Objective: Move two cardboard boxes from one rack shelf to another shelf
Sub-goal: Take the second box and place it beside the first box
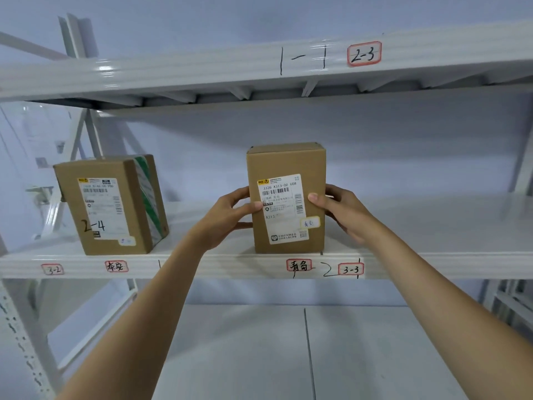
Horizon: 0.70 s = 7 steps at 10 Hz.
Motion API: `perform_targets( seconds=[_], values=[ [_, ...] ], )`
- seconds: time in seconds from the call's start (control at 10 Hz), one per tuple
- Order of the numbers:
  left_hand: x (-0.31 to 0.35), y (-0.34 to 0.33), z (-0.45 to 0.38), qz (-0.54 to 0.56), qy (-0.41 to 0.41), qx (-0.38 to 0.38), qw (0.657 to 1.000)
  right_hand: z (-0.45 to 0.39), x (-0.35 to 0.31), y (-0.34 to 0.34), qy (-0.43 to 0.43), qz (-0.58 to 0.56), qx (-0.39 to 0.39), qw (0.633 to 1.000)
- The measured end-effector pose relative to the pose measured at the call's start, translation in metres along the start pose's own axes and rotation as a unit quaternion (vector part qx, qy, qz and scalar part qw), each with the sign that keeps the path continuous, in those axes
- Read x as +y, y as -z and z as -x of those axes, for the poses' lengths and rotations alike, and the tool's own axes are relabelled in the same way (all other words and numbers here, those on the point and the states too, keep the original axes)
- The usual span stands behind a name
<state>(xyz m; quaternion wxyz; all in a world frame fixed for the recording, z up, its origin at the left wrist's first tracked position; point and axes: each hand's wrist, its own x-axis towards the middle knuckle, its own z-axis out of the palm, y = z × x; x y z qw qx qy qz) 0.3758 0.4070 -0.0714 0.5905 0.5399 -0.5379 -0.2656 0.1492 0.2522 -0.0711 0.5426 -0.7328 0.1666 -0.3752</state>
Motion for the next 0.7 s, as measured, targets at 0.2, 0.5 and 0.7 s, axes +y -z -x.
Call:
perform_targets(
  seconds=[0.2,0.5,0.7],
  values=[
    [-0.011,-0.002,-0.002,-0.016,0.008,-0.005,1.000,0.010,0.002,-0.006,-0.031,0.001,0.001,1.000],
    [-0.005,-0.003,0.008,-0.054,0.043,-0.020,0.997,0.023,-0.013,-0.014,-0.081,0.013,0.007,0.997],
    [0.005,0.005,0.033,-0.228,0.058,0.019,0.972,0.044,-0.018,-0.007,-0.090,0.111,0.037,0.989]
  ],
)
